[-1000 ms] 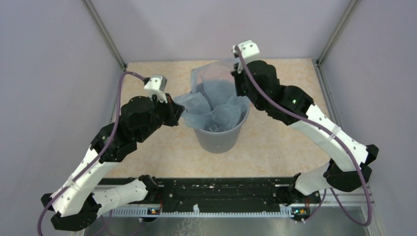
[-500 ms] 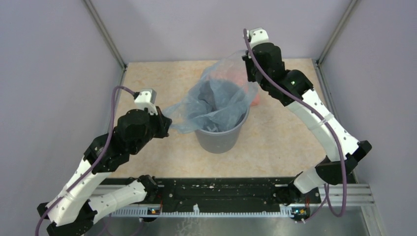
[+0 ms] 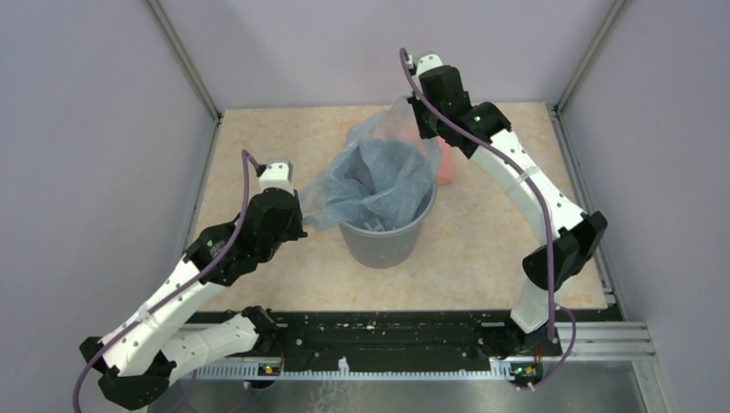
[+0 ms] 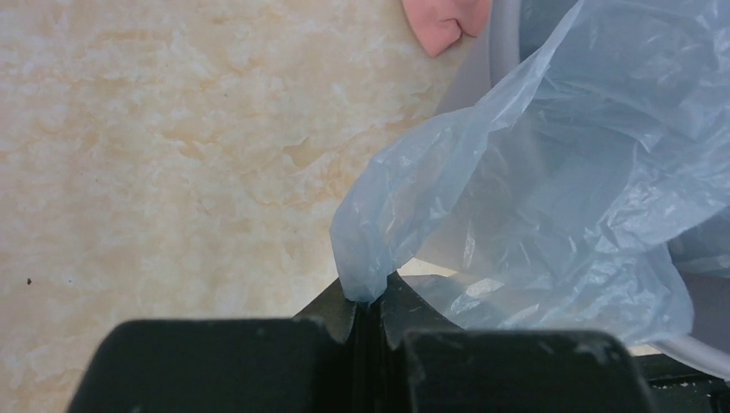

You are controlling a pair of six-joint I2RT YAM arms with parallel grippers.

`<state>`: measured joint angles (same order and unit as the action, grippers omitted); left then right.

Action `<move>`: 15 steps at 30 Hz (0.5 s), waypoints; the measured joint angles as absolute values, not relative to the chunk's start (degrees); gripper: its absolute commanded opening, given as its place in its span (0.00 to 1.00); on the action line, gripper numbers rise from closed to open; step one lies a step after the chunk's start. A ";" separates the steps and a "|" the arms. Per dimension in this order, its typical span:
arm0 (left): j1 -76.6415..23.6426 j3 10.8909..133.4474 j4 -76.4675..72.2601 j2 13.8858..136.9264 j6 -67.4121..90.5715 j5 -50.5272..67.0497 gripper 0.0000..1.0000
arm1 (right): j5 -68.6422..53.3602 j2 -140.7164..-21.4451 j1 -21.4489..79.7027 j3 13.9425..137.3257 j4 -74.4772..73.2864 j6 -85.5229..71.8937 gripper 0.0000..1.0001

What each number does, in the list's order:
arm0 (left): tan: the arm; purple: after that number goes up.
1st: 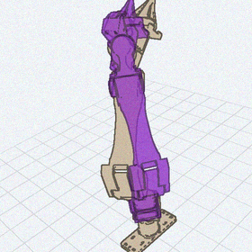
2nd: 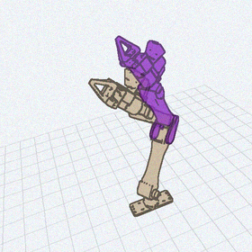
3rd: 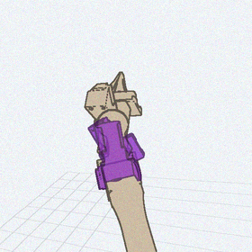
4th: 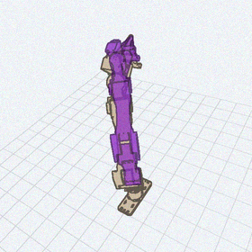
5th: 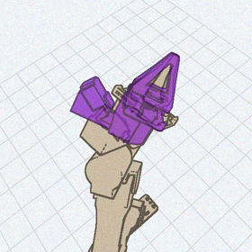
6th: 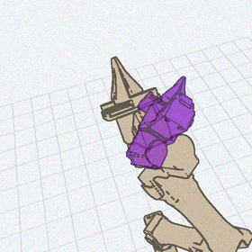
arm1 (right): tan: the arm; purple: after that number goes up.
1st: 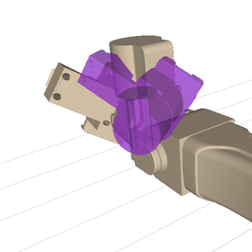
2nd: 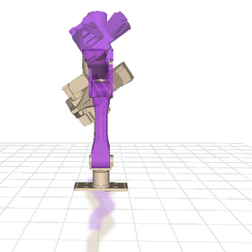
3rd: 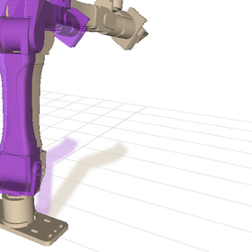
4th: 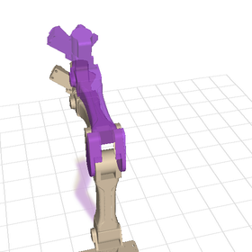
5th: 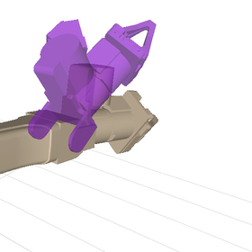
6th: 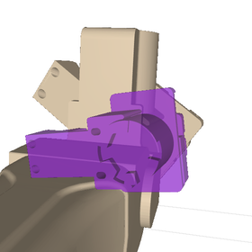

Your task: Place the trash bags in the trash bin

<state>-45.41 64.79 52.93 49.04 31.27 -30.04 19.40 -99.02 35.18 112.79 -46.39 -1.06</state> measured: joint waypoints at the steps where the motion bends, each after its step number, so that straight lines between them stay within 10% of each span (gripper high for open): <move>1: -44.84 64.38 52.49 49.54 31.31 -29.82 0.00 | 19.09 -99.50 34.54 112.60 -46.54 -1.10 0.00; 4: -43.20 62.92 51.81 50.48 31.35 -28.62 0.00 | 18.39 -100.03 33.01 111.53 -47.31 -1.32 0.03; 15: -41.65 60.99 50.22 50.59 31.33 -24.18 0.00 | 13.47 -86.19 35.88 103.83 -45.30 2.50 0.72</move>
<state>-41.65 60.99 50.22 50.59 31.33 -24.18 13.47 -86.19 35.88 103.83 -45.30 2.50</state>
